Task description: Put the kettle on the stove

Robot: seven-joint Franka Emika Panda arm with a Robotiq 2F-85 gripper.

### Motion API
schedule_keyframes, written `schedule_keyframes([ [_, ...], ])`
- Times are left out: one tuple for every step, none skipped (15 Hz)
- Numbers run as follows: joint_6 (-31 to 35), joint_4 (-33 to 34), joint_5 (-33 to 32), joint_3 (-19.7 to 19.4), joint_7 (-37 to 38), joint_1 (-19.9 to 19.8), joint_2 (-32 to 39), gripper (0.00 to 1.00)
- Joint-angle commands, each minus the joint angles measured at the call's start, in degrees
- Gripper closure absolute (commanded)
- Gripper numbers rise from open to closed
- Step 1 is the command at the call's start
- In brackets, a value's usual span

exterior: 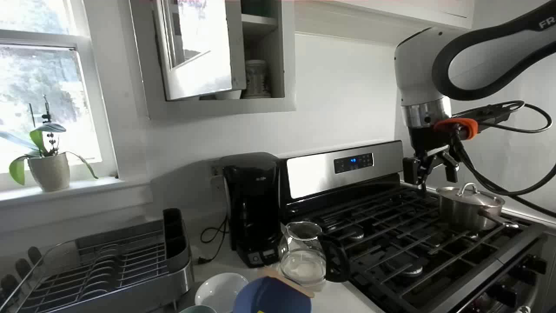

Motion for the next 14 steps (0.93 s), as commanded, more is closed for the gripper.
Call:
schedule_keyframes([
  [-0.1, 0.1, -0.8, -1.4, 0.8, 1.6, 0.4, 0.00],
  [-0.1, 0.1, -0.8, -1.4, 0.8, 1.6, 0.4, 0.00],
  [-0.1, 0.1, -0.8, -1.4, 0.8, 1.6, 0.4, 0.00],
  [-0.1, 0.1, -0.8, -1.4, 0.8, 1.6, 0.4, 0.00],
  [-0.1, 0.1, -0.8, -1.4, 0.8, 1.6, 0.4, 0.00],
  [-0.1, 0.1, -0.8, -1.4, 0.8, 1.6, 0.4, 0.00],
  [-0.1, 0.1, -0.8, -1.4, 0.8, 1.6, 0.4, 0.00],
  [-0.1, 0.1, -0.8, -1.4, 0.8, 1.6, 0.4, 0.00],
  [-0.1, 0.1, -0.8, -1.4, 0.8, 1.6, 0.4, 0.00],
  [1.1, 0.9, -1.9, -0.3, 1.7, 1.3, 1.9, 0.00],
  [1.4, 2.0, -1.9, 0.1, 2.3, 1.2, 3.6, 0.00],
  [2.4, 3.3, -2.8, 1.2, 2.9, 1.2, 6.0, 0.00],
  [3.4, 4.6, -3.2, 1.9, 3.3, 1.5, 8.4, 0.00],
  [4.7, 5.8, -4.4, 2.7, 4.4, 1.4, 10.6, 0.00],
])
